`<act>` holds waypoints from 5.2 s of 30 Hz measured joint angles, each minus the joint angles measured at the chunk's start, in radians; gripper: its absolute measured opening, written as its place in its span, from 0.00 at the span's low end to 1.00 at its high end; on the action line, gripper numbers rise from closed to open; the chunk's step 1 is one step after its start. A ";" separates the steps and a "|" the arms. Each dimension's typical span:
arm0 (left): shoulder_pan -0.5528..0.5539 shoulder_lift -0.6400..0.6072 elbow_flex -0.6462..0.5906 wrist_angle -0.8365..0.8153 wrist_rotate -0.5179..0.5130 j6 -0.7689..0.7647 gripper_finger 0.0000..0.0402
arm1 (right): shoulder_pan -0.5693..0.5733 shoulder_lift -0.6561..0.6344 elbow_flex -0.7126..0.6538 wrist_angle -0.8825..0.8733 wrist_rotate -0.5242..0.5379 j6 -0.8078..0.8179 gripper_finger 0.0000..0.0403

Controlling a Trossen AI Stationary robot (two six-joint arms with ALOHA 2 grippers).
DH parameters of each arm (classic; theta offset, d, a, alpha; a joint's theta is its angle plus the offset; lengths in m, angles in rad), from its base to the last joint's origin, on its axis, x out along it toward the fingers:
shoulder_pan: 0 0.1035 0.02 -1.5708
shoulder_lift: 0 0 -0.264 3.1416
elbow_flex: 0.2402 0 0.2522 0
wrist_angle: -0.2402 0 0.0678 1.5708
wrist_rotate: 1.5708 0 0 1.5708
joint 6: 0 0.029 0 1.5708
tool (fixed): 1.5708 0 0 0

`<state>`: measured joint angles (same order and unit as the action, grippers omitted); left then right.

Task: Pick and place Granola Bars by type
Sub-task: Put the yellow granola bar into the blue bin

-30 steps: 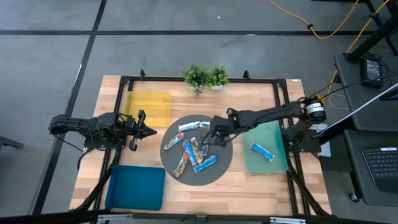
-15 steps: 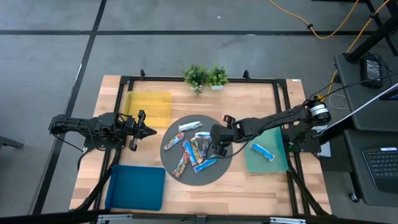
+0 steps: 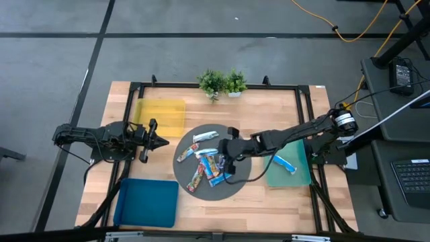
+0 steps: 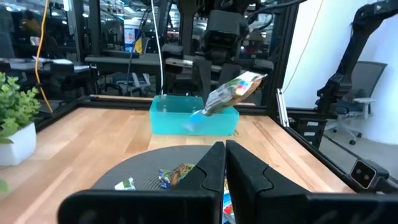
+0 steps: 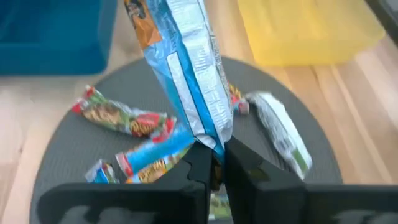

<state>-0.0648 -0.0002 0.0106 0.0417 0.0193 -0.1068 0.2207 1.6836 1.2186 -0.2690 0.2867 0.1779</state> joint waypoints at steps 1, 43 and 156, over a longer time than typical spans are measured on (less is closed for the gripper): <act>0.000 0.000 0.000 0.000 0.000 -0.014 0.02 | 0.000 0.000 0.000 0.010 0.000 -0.005 0.10; -0.227 0.690 0.139 0.569 -0.076 0.167 0.36 | -0.004 0.001 0.000 0.118 -0.002 -0.109 0.05; -0.366 1.156 0.474 0.506 -0.652 0.493 0.00 | -0.046 0.001 0.000 0.044 -0.074 -0.131 0.65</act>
<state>-0.4311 1.1560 0.4843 0.5482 -0.6330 0.3863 0.1749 1.6844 1.2190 -0.2246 0.2127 0.0465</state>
